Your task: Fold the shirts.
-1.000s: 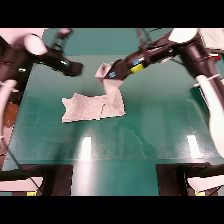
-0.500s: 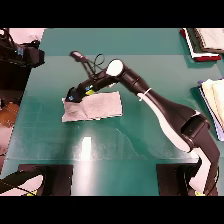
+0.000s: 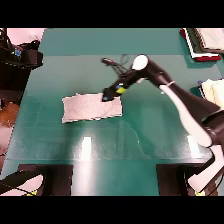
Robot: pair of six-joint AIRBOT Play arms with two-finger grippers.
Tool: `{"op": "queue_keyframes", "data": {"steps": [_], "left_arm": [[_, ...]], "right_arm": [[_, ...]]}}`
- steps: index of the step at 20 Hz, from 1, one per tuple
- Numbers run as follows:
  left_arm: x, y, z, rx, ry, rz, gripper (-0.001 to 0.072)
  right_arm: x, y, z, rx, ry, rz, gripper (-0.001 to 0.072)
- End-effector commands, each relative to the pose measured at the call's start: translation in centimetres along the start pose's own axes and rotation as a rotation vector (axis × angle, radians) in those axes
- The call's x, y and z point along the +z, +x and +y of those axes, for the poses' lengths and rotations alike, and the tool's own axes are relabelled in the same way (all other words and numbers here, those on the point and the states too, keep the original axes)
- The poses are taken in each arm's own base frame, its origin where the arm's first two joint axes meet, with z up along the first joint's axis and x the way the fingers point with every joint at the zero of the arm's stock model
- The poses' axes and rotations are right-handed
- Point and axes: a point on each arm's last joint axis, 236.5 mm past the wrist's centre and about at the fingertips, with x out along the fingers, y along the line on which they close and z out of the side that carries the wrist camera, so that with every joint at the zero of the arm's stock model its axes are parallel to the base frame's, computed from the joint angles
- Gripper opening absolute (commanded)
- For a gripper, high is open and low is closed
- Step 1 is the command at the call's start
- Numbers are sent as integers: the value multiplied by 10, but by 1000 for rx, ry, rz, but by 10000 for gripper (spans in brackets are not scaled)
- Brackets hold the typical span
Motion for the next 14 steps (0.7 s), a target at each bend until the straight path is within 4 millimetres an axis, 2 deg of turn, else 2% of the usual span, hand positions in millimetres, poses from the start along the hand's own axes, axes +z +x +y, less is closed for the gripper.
{"op": "queue_keyframes", "data": {"steps": [1, 3, 5, 10, 14], "left_arm": [[1, 1, 0, 0, 0, -2, 23], [1, 1, 0, -1, 0, -2, 22], [2, 1, 0, -2, -1, -7, 22], [2, 1, 0, -2, -1, -8, 23], [1, 1, 0, -3, 7, -1, 23]], "right_arm": [[-43, -36, -76, -66, 264, -24, 526], [-55, -38, -102, -76, 350, -59, 527], [-58, -25, -106, -3, 445, -88, 528], [-48, 31, -87, 166, 547, -55, 528], [-14, 69, -56, 213, 528, -115, 528]]}}
